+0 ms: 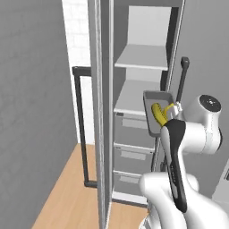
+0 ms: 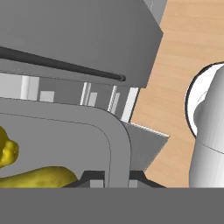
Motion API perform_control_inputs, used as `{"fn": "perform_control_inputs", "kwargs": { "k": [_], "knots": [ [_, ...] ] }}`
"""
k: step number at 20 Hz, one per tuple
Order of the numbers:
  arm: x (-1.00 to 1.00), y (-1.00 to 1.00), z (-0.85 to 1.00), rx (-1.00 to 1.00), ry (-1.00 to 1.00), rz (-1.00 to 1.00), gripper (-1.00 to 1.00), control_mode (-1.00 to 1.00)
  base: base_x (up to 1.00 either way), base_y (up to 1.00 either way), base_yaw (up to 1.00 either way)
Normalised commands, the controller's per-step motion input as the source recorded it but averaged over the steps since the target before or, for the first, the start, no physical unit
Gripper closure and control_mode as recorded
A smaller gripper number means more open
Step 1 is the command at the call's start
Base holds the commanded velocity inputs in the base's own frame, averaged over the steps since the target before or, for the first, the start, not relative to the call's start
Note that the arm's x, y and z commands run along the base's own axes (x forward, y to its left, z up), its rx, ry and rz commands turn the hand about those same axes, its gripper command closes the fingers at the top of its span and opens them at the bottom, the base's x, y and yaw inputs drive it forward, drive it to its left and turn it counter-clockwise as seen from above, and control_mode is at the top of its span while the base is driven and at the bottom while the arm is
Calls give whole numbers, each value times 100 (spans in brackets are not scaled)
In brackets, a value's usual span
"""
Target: Take the meat container that has the shrimp and place it on the second highest rack of the freezer. Then take the vegetable container that has the lemon and cucumber and place it on the highest rack of the freezer.
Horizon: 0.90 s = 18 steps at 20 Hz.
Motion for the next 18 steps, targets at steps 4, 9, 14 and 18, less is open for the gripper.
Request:
{"fn": "perform_control_inputs", "kwargs": {
  "k": [4,9,14,18],
  "knots": [
    [0,0,0,0,0,0,100,100,34,0,-21],
    [0,0,0,0,0,0,100,100,53,14,-19],
    [0,0,0,0,0,0,100,100,51,33,-18],
    [0,0,0,0,0,0,100,100,23,34,-19]
  ]
}}
